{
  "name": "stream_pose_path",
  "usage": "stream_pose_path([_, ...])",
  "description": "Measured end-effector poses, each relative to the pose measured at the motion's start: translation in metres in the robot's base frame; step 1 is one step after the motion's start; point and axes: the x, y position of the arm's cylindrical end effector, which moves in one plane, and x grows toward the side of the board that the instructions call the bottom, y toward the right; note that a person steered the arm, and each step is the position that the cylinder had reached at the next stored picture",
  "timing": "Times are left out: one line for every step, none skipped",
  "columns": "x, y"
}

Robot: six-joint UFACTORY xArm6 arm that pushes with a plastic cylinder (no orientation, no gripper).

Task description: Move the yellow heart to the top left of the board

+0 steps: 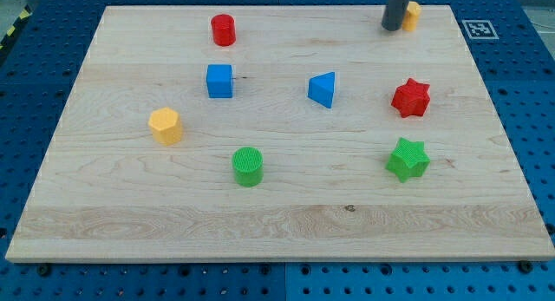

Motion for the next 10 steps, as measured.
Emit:
stream_pose_path([-0.023,-0.001])
stream_pose_path([-0.032,0.015])
stream_pose_path([-0.026,0.033])
stream_pose_path([-0.026,0.036])
stream_pose_path([-0.009,0.031])
stream_pose_path([-0.005,0.051])
stream_pose_path([-0.005,0.065])
stream_pose_path([0.009,0.045])
stream_pose_path([0.022,0.026])
stream_pose_path([0.021,-0.004])
